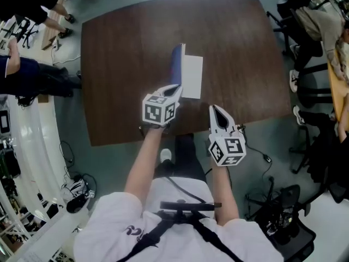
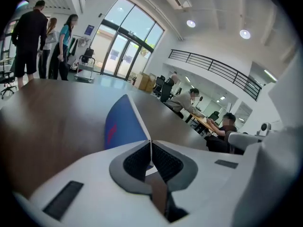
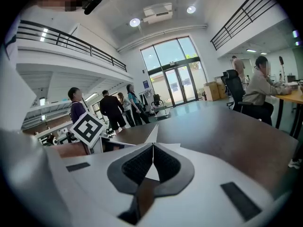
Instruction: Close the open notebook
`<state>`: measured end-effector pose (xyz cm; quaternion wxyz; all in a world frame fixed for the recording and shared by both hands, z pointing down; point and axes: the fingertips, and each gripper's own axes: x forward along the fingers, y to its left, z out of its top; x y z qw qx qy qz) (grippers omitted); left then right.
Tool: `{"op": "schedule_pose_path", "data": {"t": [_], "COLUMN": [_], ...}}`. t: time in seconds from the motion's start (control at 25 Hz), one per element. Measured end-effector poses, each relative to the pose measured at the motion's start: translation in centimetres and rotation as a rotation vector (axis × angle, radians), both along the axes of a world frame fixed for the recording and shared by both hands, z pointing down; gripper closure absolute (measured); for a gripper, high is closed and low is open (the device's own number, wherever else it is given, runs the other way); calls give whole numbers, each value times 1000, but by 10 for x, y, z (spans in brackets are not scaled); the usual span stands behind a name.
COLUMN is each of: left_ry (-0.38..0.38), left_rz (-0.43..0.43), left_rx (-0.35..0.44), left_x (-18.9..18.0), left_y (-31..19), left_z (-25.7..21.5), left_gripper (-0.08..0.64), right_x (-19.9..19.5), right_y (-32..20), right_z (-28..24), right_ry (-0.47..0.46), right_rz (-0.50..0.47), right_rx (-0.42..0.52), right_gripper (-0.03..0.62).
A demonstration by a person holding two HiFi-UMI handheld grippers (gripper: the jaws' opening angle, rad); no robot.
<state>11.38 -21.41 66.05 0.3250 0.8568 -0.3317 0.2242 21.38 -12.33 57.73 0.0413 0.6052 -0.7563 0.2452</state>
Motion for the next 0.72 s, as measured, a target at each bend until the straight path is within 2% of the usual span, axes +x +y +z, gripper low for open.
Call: {"op": "schedule_pose_path", "data": {"t": [0.2,0.44,0.72], "left_ry": [-20,-80,-178], "left_rz": [82,148,193], "left_rx": [-68,-131,-193], "left_x": [38,74,88], "left_y": [13,19,25], "left_z": [33,75,120], "left_gripper": [538,538,537], "right_x": [15,28,38], "right_y": [13,18,25], "right_z": [13,21,31], "right_ry": [-14,-29,-41], "right_rz": [49,83,106], "right_rx": [-23,-30,-43], "right_gripper": [589,589,589]}}
